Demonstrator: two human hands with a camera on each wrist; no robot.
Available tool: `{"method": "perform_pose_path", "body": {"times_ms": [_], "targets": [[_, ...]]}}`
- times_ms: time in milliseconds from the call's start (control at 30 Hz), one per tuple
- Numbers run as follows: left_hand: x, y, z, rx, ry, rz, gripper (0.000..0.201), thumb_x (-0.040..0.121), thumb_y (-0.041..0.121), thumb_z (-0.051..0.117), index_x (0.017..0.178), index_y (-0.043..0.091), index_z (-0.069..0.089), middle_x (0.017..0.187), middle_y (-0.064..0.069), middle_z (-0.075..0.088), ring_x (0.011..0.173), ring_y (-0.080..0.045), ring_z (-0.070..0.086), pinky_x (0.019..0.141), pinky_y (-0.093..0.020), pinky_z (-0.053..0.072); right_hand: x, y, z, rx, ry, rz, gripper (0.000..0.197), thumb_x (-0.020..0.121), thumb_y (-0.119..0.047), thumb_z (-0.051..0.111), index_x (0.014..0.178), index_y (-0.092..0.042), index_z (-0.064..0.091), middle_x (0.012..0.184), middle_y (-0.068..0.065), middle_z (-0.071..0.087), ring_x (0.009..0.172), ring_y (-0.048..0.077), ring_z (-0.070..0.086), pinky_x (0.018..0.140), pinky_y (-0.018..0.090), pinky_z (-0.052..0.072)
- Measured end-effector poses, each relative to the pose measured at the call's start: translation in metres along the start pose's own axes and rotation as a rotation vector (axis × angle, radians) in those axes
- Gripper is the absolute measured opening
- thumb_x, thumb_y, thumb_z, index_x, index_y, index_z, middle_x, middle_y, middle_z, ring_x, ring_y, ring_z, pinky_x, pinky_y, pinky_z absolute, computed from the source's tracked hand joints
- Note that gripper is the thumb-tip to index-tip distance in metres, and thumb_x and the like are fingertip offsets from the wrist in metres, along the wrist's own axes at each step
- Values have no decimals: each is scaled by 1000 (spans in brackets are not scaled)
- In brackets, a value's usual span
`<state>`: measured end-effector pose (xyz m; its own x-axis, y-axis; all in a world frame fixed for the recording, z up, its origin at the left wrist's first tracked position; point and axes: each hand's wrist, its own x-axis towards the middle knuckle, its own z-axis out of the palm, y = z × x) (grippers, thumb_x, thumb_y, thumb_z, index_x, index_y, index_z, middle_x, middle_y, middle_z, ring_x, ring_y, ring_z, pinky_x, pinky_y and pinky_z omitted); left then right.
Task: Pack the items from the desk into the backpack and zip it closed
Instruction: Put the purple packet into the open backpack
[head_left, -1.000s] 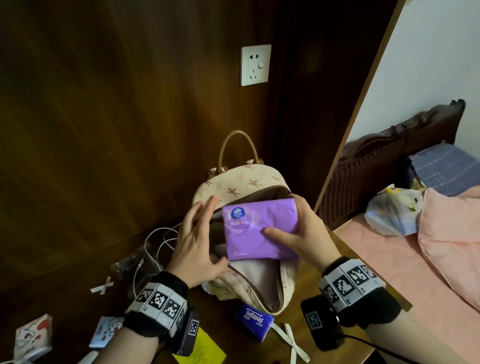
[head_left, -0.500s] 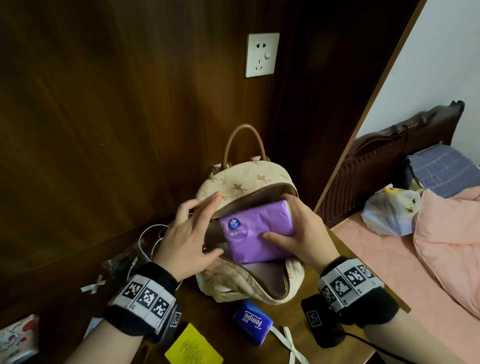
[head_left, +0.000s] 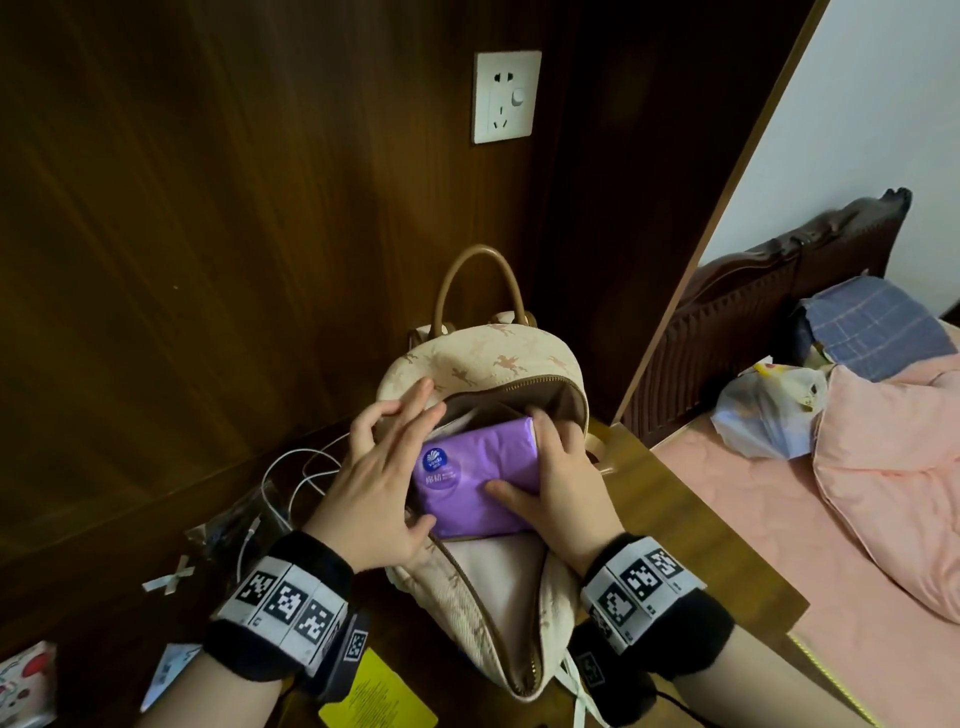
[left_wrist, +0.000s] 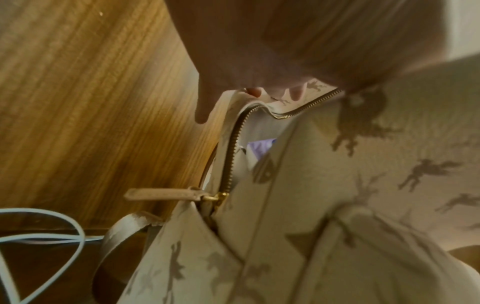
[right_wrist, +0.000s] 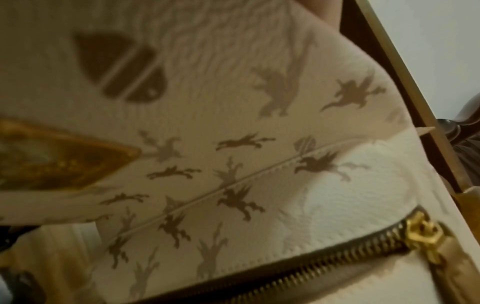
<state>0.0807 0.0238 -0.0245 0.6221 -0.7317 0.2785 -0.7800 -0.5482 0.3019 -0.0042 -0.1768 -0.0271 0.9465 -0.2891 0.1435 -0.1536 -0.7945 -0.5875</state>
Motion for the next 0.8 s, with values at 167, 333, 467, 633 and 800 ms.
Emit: {"method": "perform_pose_path", "body": {"times_ms": [167,333,467,633,800], "targets": [[4,4,-8,193,-66,-31,65,52,42,74,112,29,54,159,4,-9,134,-28,16,103,-62,30,-7,-1,0,-59,58,-225,83,75,-30,69,144,-26,23,134,5,39,118,26,47,91,39,48],[2,-3,-5,328,-111,-60,36,52,54,70,79,32,62,159,3,-8,137,-31,14,105,-70,-1,-13,8,4,-123,13,-315,78,70,-13,65,140,-24,36,132,5,51,115,29,52,97,41,46],[1,-4,-5,365,-120,-25,29,56,54,69,77,34,69,159,2,-9,143,-36,-8,106,-65,-13,-10,8,9,-175,-3,-296,73,69,-12,70,137,-17,43,125,7,59,111,31,58,92,40,47],[6,0,-4,335,-160,-52,61,64,47,66,120,26,60,156,0,-22,139,-39,-26,102,-73,12,4,4,5,-57,-134,-53,44,90,-27,55,123,-8,33,119,12,55,104,32,58,74,33,39],[5,8,-7,303,-181,-32,84,64,38,71,139,13,43,155,-4,-26,138,-43,-25,96,-61,42,17,3,16,-222,-356,112,32,94,-43,41,102,-14,33,104,19,64,97,37,62,80,43,48]]}}
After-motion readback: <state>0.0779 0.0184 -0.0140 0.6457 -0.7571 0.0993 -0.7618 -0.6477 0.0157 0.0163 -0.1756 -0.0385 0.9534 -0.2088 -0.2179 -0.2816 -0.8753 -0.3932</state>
